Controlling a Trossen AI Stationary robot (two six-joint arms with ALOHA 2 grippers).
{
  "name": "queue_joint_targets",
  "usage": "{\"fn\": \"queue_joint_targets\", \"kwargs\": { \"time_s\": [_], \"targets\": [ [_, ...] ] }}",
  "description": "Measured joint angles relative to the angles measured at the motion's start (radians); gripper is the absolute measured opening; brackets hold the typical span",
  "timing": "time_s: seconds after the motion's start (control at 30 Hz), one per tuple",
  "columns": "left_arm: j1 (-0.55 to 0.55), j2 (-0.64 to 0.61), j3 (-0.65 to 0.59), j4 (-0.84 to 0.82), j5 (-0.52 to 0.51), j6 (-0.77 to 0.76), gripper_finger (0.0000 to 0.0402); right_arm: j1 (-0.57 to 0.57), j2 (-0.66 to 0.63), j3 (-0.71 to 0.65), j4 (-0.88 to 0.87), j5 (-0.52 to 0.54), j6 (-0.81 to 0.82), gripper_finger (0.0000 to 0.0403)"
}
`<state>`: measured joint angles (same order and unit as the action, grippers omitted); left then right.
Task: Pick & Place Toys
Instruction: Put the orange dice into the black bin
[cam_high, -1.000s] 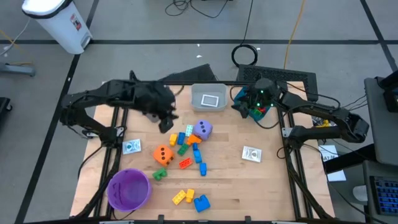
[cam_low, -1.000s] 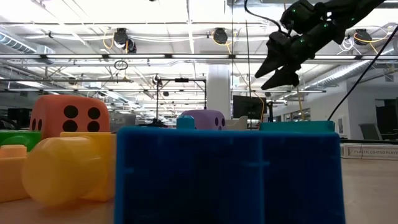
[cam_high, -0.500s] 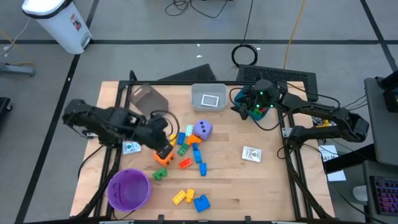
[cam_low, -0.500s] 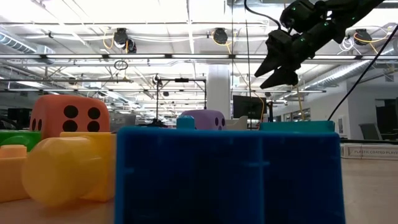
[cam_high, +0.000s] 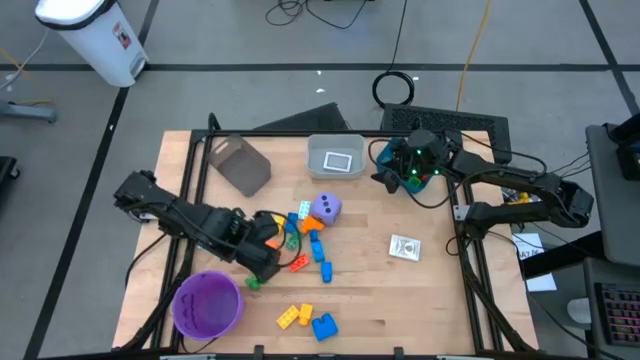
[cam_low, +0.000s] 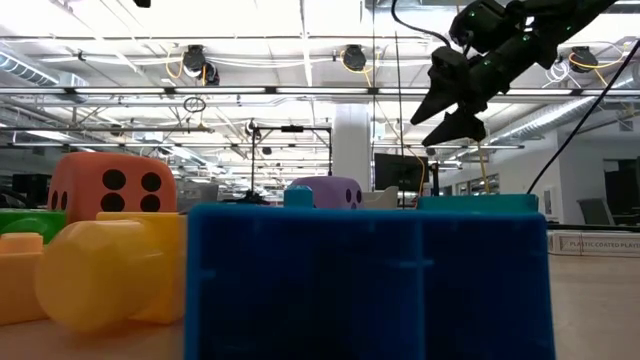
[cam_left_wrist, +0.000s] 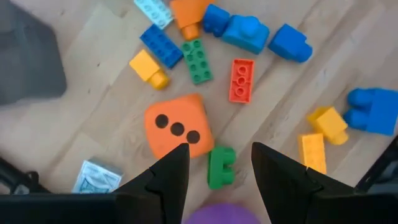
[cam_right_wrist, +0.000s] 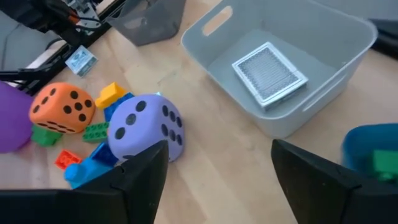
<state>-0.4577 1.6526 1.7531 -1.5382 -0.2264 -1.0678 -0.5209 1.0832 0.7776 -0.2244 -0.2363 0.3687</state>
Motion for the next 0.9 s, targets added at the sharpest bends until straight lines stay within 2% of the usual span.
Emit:
{"fn": "queue_joint_targets", "kwargs": {
  "time_s": [0.2,0.4,0.6,0.73,0.9],
  "targets": [
    [-0.007,0.027,0.0,-0.008,-0.003,0.06,0.0179,0.072,0.0,0.0,0.001,0.002,0.1,0.027],
    [0.021,0.025,0.0,-0.031,-0.024,-0.006,0.018,0.176,0.0,0.0,0.003,0.004,0.191,0.0269],
    [0.002,0.021,0.0,-0.032,-0.038,-0.064,0.0186,0.261,0.0,0.0,0.006,0.135,0.215,0.0267],
    [-0.005,0.021,0.0,-0.033,-0.038,-0.081,0.0222,0.281,0.0,0.0,0.019,0.184,0.215,0.0267],
    [-0.003,0.021,0.0,-0.033,-0.055,-0.137,0.0301,0.282,0.0,0.0,0.013,0.169,0.214,0.0267]
  ]
}}
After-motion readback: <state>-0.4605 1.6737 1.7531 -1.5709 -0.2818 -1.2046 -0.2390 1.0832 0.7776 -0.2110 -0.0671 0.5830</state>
